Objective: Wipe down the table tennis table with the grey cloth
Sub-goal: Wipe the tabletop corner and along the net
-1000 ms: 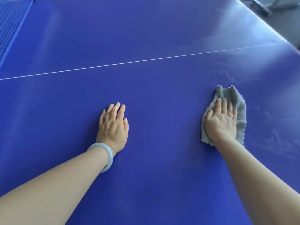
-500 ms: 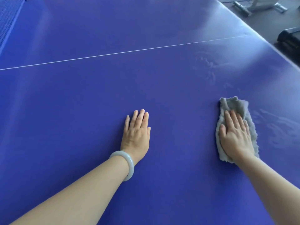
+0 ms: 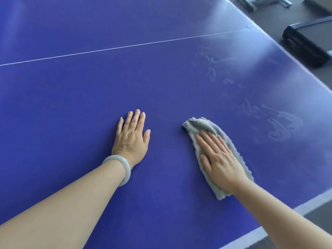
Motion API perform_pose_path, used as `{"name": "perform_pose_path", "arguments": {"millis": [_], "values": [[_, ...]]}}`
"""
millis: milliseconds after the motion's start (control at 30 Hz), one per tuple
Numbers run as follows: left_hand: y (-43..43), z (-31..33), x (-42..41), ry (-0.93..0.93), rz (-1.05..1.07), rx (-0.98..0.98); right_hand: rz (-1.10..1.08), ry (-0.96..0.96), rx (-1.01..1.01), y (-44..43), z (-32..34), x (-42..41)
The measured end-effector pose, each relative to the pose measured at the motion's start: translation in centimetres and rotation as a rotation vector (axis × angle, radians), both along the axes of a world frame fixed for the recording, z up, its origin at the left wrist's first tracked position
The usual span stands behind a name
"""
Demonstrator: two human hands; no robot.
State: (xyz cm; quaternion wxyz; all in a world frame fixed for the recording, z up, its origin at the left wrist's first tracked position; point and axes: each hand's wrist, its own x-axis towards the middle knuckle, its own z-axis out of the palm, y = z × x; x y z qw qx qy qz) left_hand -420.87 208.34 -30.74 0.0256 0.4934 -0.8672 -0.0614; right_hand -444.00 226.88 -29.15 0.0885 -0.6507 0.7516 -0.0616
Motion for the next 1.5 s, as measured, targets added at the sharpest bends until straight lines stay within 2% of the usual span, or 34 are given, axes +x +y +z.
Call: {"name": "perform_pose_path", "arguments": {"millis": [133,200,267,300,400,467,533,667,767,867,933,1033,1100,1133,1200,1300,1367,1400,1433,1500], "values": [[0.2,0.2,-0.3,0.012,0.007,-0.001,-0.425,-0.006,0.046,-3.1,0.1,-7.1],[0.2,0.2,-0.3,0.024,0.009,-0.003,-0.655,-0.038,0.060,-5.5,0.0,-5.9],[0.3,0.3,-0.4,0.033,0.008,-0.009,-0.745,-0.051,0.036,-7.0,-0.4,-2.1],[0.4,0.4,-0.5,0.037,0.005,-0.014,-0.682,-0.046,-0.002,-7.0,-0.9,0.6],[0.7,0.8,-0.8,0.052,0.011,-0.016,-0.264,-0.037,-0.080,-4.2,-1.4,6.9],[1.1,0.9,-1.6,0.047,0.016,-0.010,-0.031,-0.045,-0.072,-2.2,-1.3,5.8],[1.8,1.0,-3.4,0.053,0.019,0.002,0.074,-0.030,-0.063,-1.2,-1.4,1.3],[3.0,0.7,-10.4,0.067,-0.041,-0.009,-0.096,0.014,-0.019,0.4,-1.1,-11.2],[2.4,0.2,-16.1,-0.004,-0.086,-0.033,-0.432,-0.004,0.054,-0.1,-0.7,-20.2],[1.1,-0.1,-20.1,-0.032,-0.031,-0.031,-0.770,-0.015,0.060,-2.3,-0.6,-20.8],[0.3,-0.2,-22.1,-0.032,-0.009,-0.017,-0.672,-0.024,-0.010,-2.9,-1.3,-16.7],[-1.0,-0.2,-24.8,-0.036,0.012,-0.001,-0.157,-0.056,-0.080,-0.3,-1.7,-12.1],[-1.9,-0.1,-26.1,-0.029,0.034,0.008,0.160,-0.081,-0.056,1.3,-1.1,-15.3],[-2.3,-0.1,-26.5,-0.030,0.045,0.007,0.237,-0.090,-0.031,1.6,-0.9,-18.3],[-2.9,-0.1,-27.0,-0.027,0.064,-0.006,0.145,-0.033,0.001,1.1,-0.6,-24.8],[-4.0,-0.4,-27.6,-0.006,0.101,-0.015,-0.446,0.018,0.032,-1.6,-0.3,-33.2],[-5.3,-0.5,-28.4,0.004,0.140,-0.017,-0.740,-0.007,0.043,-5.0,-0.7,-33.1],[-6.0,-0.5,-29.0,0.007,0.167,-0.016,-0.762,-0.009,0.032,-7.1,-1.0,-31.4],[-6.7,-0.4,-29.7,0.011,0.191,-0.015,-0.694,-0.005,0.002,-9.0,-1.4,-29.1],[-8.1,-0.4,-30.9,0.027,0.218,-0.012,-0.358,-0.020,-0.107,-12.5,-2.2,-23.5]]}}
